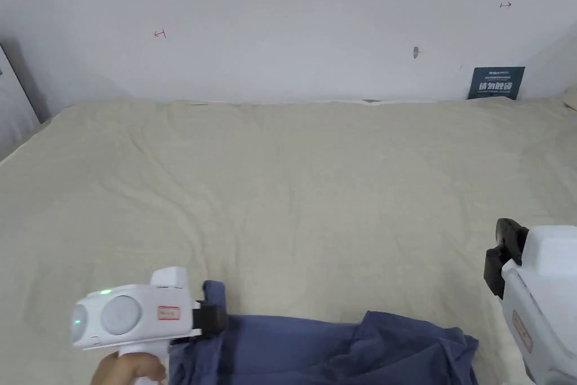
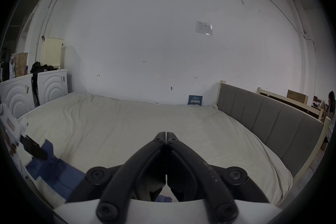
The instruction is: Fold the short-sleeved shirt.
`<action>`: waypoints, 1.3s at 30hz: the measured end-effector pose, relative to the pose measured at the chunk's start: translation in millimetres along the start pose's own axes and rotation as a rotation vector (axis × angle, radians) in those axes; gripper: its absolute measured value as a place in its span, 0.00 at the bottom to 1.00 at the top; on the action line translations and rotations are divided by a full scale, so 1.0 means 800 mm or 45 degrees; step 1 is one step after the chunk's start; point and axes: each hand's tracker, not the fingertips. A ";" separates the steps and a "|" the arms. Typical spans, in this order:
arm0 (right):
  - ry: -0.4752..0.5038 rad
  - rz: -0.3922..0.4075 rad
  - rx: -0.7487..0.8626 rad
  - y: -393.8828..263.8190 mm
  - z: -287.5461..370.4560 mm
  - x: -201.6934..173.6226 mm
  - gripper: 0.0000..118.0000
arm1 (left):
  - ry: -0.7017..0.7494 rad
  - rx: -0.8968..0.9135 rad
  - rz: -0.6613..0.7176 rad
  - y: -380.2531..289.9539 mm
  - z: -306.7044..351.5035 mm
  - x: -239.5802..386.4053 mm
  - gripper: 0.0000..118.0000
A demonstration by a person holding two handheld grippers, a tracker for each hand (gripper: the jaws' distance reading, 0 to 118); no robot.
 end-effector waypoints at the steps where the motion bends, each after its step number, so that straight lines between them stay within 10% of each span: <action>1: -0.003 -0.001 0.001 -0.001 0.002 0.003 0.01 | -0.008 -0.018 -0.019 -0.002 -0.012 0.013 0.06; 8: -0.050 -0.004 -0.008 -0.006 0.011 0.029 0.01 | 0.030 -0.149 -0.091 -0.021 -0.096 0.070 0.09; 9: -0.058 -0.004 -0.009 -0.007 0.012 0.032 0.01 | 0.064 -0.154 -0.122 -0.024 -0.103 0.074 0.17; 12: -0.078 -0.003 -0.013 -0.009 0.016 0.040 0.01 | 0.042 -0.153 -0.116 -0.028 -0.111 0.079 0.81; 14: -0.085 -0.006 -0.019 -0.009 0.017 0.043 0.01 | 0.000 -0.156 -0.082 -0.030 -0.106 0.083 0.97; 27: -0.074 0.006 0.005 0.002 0.021 0.039 0.01 | 0.142 0.333 -0.096 -0.016 0.004 0.069 0.87; 31: -0.060 0.007 0.013 0.005 0.019 0.035 0.01 | 0.208 0.422 -0.156 -0.028 0.011 0.057 0.08; 39: -0.043 0.012 0.007 0.003 0.018 0.032 0.01 | 0.337 0.341 -0.286 -0.075 -0.044 0.050 0.01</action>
